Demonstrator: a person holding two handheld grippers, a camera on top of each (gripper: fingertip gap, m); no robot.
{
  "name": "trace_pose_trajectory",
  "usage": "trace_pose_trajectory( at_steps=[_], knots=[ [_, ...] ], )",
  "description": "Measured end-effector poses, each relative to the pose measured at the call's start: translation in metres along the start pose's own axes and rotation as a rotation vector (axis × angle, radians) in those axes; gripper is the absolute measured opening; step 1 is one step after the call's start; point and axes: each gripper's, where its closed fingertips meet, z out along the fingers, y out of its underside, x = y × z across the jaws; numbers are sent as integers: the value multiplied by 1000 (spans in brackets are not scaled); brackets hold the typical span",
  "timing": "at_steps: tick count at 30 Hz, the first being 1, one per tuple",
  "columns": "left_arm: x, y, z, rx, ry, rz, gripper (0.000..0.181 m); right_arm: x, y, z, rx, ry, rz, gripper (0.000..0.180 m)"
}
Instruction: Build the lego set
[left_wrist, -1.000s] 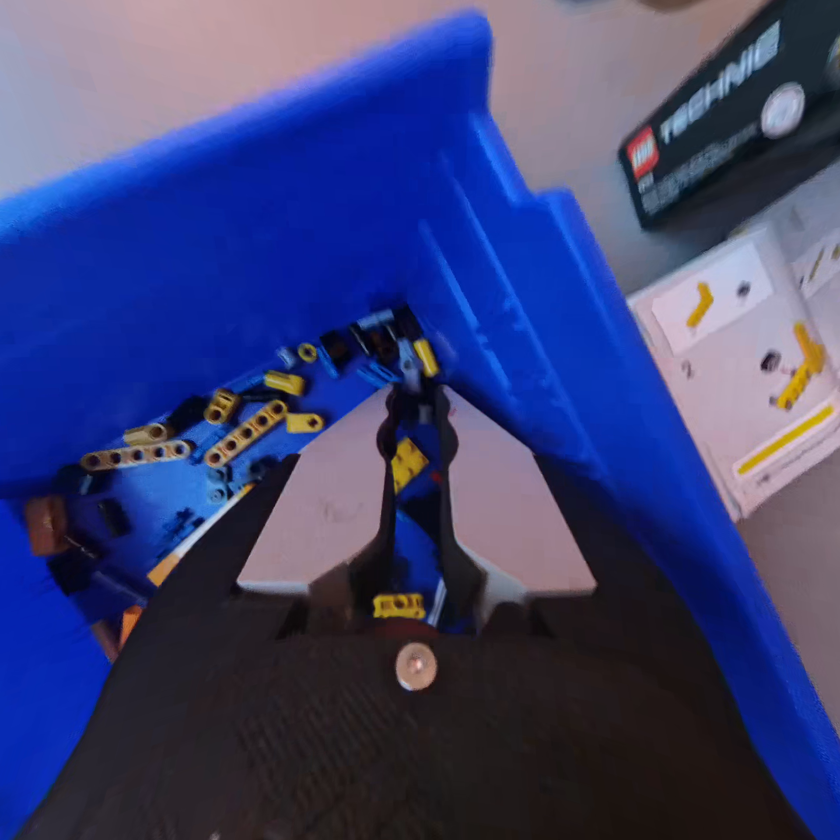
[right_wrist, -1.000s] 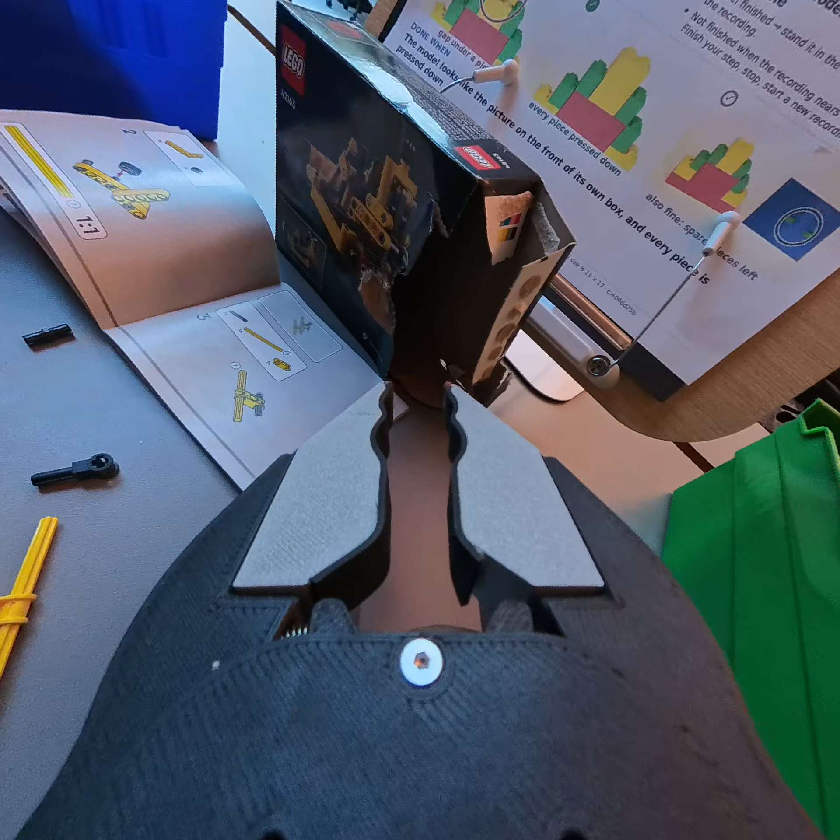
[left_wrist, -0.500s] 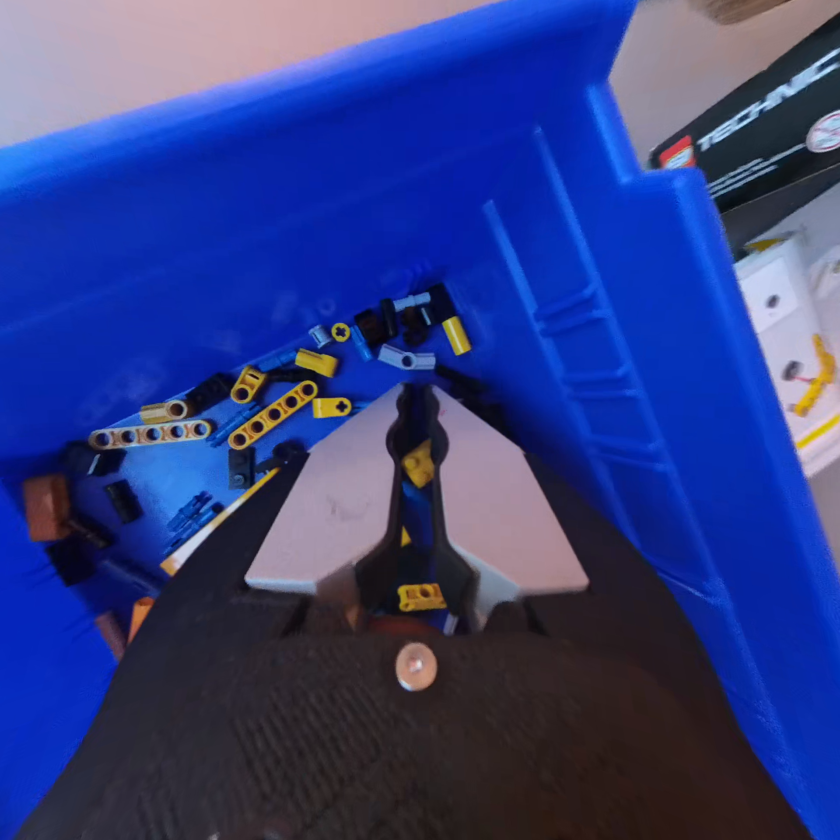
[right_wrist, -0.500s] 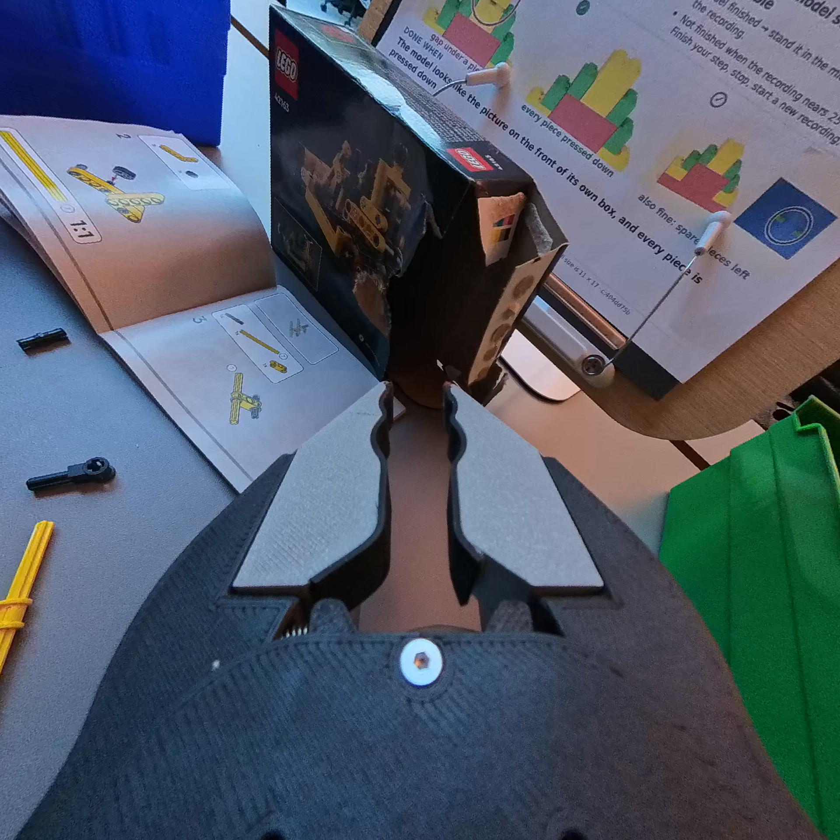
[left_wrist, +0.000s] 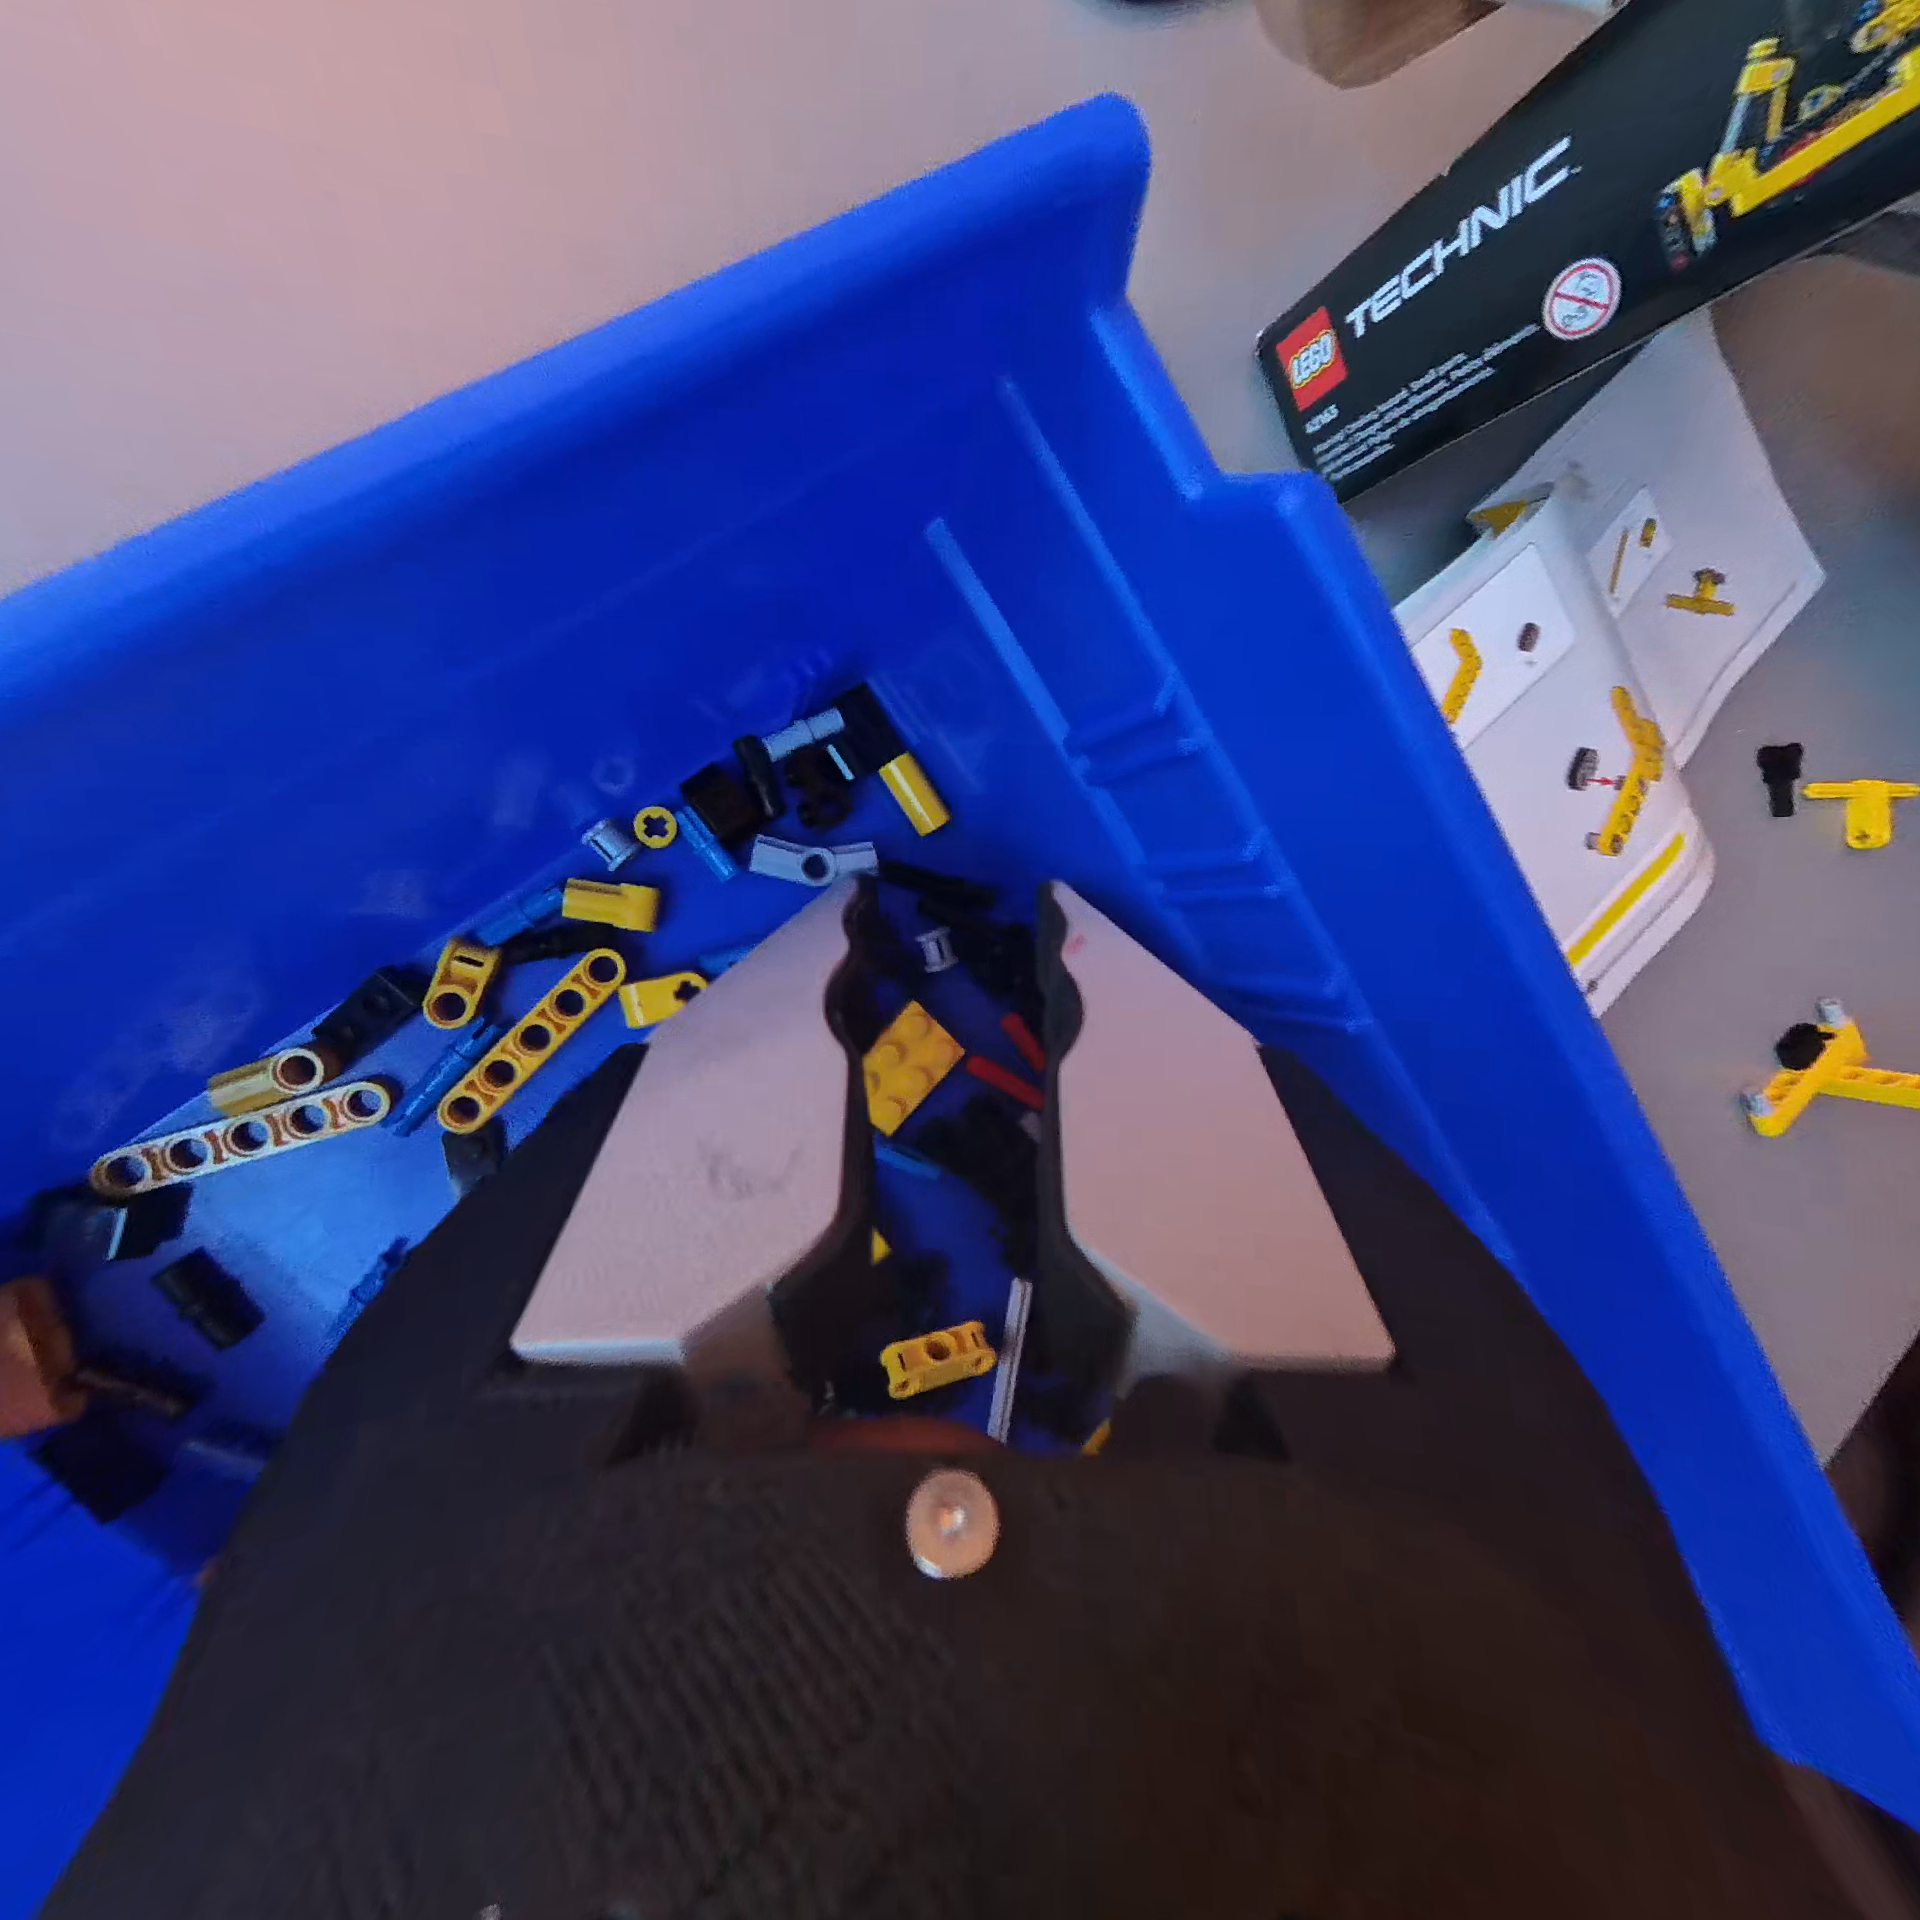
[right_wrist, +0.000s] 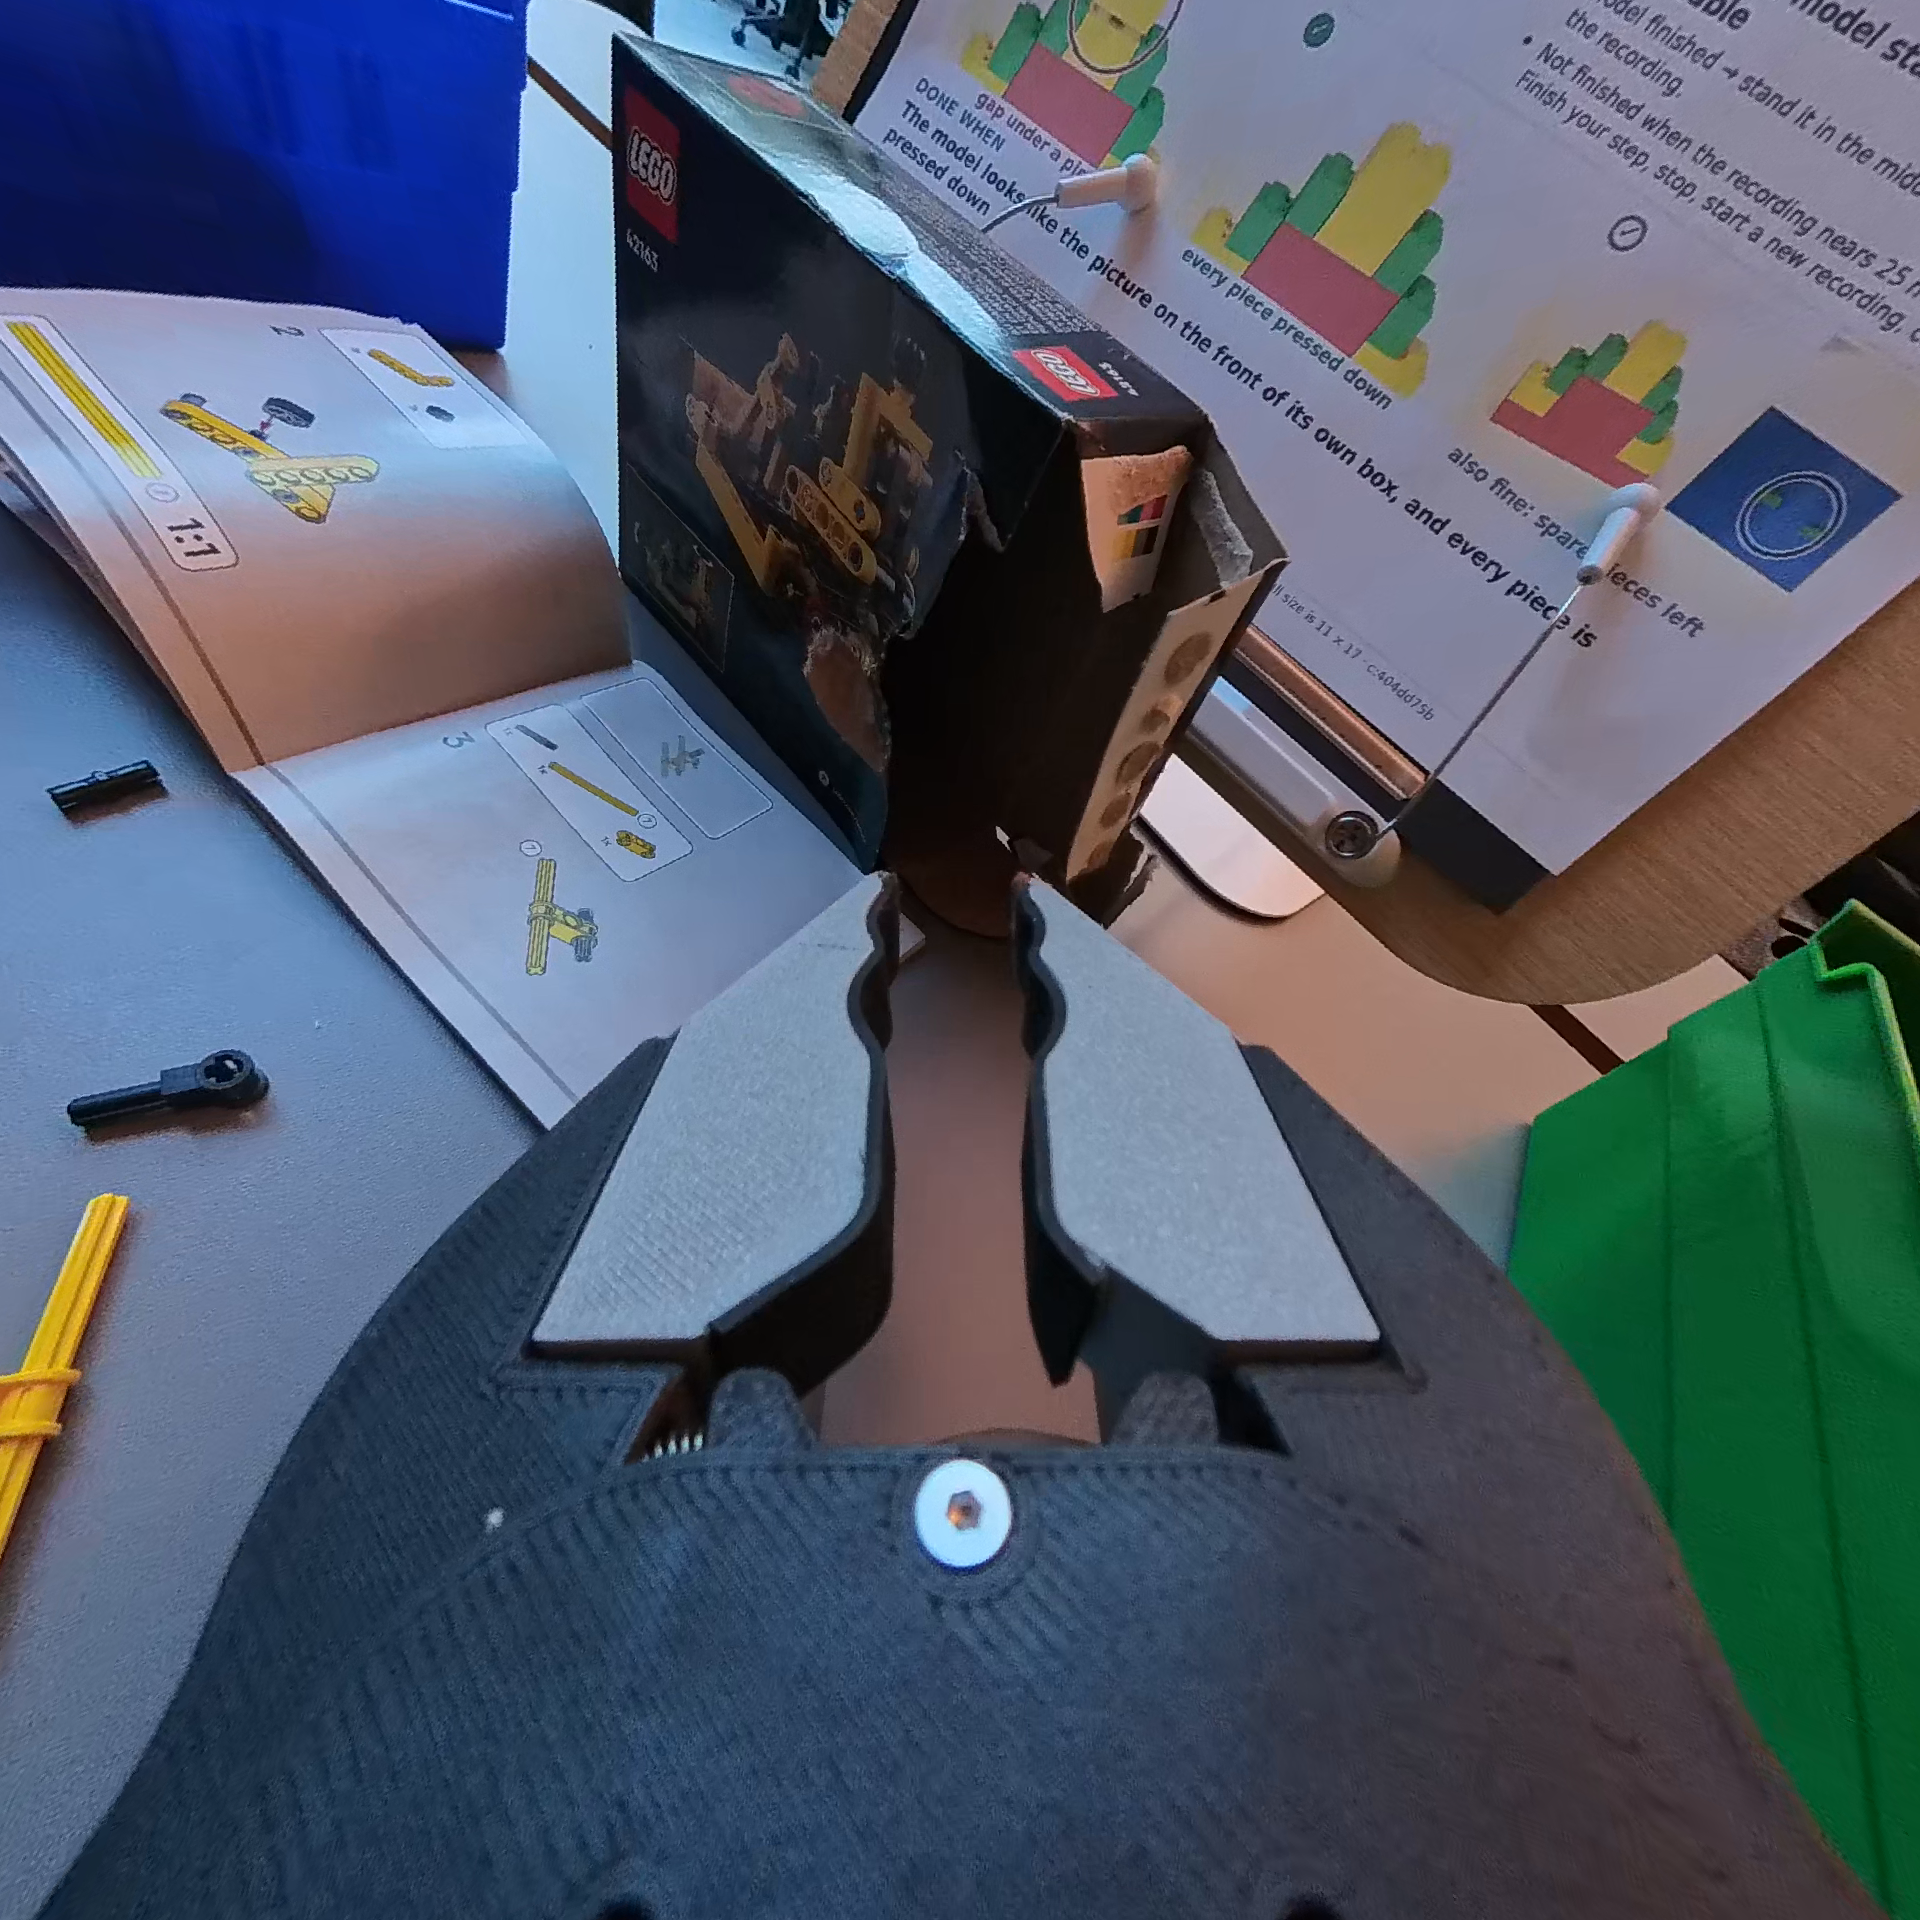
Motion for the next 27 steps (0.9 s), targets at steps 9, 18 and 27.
trace_pose_trajectory(
  at_steps=[9, 18, 27],
  knots=[
    [-3, 3, 11, -96, -24, 66, 20, 2, 0, -1, 6, 1, 14, 18],
    [-3, 4, 12, -106, -43, 146, 19, 2, -1, -2, 11, 1, 23, 18],
    [-6, 5, 13, -104, -122, 330, 27, 3, -1, -2, 15, 1, 32, 18]
  ],
)
